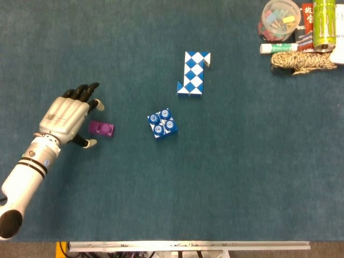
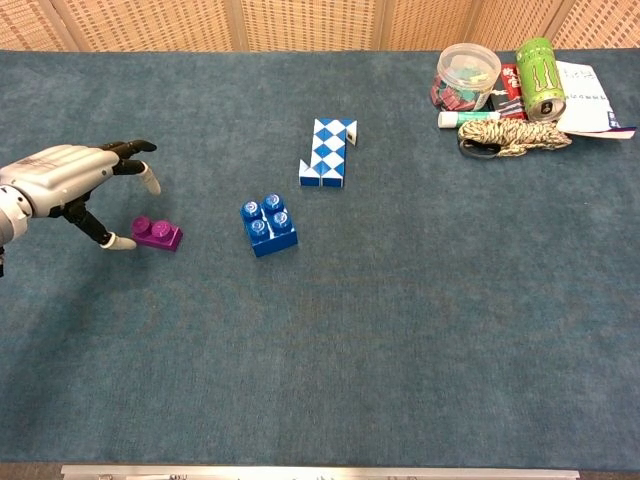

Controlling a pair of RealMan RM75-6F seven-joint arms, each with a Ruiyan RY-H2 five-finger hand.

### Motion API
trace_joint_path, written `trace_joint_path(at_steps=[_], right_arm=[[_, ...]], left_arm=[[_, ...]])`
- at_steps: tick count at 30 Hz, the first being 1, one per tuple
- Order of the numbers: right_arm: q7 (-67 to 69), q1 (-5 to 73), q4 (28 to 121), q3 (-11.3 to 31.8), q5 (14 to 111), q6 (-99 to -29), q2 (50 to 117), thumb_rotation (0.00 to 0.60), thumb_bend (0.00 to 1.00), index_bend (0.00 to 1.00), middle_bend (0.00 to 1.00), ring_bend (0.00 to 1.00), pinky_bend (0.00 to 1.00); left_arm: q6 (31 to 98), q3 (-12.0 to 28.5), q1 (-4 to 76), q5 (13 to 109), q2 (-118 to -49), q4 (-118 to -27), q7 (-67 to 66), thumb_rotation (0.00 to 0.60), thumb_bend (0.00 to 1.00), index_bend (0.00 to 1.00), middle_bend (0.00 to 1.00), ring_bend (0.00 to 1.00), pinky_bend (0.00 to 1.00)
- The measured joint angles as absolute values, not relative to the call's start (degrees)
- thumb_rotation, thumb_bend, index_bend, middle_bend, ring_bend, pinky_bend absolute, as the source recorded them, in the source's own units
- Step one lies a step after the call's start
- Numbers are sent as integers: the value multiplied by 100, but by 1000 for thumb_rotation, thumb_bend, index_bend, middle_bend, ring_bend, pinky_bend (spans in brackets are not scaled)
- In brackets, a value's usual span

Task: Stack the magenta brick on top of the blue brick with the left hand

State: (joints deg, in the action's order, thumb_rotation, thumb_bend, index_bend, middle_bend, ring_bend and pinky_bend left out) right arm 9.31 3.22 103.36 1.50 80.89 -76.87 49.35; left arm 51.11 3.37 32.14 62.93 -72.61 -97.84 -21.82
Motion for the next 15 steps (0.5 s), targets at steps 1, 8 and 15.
trace_joint_path(at_steps=[1,8,15], right_arm=[[936,321,10335,151,8089,-7690,4934,600,776,517,386,251,0],[968,319,10326,156,8080,-7689,4922,600,776,517,386,250,0],[1006,323,10312,164,8070,-7675,4912,600,776,517,386,251,0]], left_arm=[[5105,336,3239,6246,-7268,-9773,-2247,600,133,317,0,0,128],[5187,286,3437,5743,-7416,-9696,-2922,600,157,349,0,0,106],[5366,224,3516,5602,-7613,-9640,-3028,600,161,380,0,0,101]])
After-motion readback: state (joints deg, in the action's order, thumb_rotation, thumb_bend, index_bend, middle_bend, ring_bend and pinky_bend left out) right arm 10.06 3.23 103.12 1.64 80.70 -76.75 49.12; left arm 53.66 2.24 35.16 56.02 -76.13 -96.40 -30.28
